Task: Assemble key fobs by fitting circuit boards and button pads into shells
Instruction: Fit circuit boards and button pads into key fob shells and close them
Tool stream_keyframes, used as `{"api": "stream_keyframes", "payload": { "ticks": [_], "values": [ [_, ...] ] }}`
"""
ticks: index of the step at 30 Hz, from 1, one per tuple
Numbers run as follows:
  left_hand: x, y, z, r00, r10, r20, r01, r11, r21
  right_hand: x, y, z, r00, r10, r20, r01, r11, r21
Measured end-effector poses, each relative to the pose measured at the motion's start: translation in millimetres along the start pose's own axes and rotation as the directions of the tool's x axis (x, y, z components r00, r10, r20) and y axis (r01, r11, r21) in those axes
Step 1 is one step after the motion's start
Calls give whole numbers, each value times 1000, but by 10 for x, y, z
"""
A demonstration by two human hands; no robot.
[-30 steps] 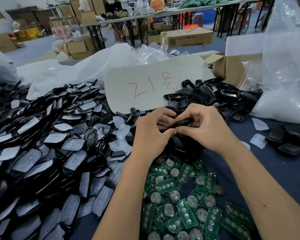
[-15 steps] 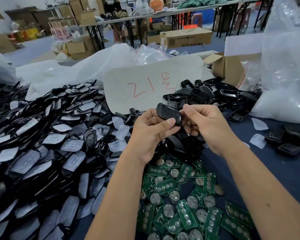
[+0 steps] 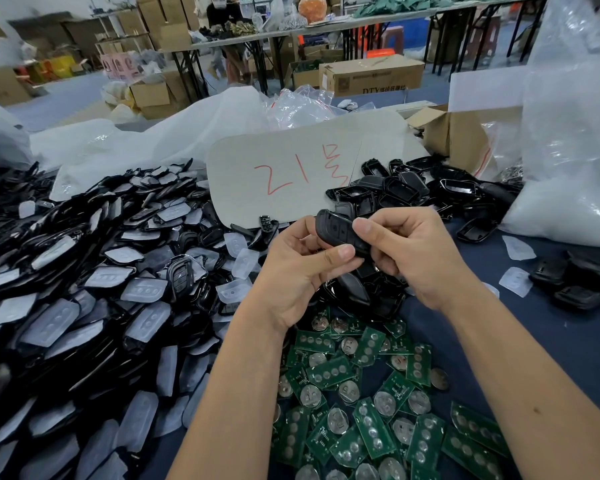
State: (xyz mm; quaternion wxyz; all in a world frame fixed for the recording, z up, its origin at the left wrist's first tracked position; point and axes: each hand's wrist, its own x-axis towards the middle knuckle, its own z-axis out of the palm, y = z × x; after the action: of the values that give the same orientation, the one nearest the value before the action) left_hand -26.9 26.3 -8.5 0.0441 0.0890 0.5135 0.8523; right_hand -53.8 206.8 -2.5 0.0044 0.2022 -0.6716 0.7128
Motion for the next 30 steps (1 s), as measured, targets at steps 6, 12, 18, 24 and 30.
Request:
{"api": "stream_keyframes", "payload": {
  "ticks": [6,12,18,24,30],
  "values": [
    [0,-6,13,1000,3,-7,-3,1000,1,21,10,14,1000,16,-4,-16,1000,26],
    [8,-27,11,1000,-2,-28,2,1000,8,24,8,7,1000,-1,-3,1,1000,20],
    [28,-68,0,992,3,-129,9,996,89,28,78,-48,999,-34,-22,30,987,-156],
    [67,-62,-107,936,224,-273,-105,915,389,21,98,-142,998,-55,-26,42,934,-354],
    [35,-37,18,932,247,-265,-109,889,445,15,3,-207,997,-72,-18,59,922,-382]
  ]
}}
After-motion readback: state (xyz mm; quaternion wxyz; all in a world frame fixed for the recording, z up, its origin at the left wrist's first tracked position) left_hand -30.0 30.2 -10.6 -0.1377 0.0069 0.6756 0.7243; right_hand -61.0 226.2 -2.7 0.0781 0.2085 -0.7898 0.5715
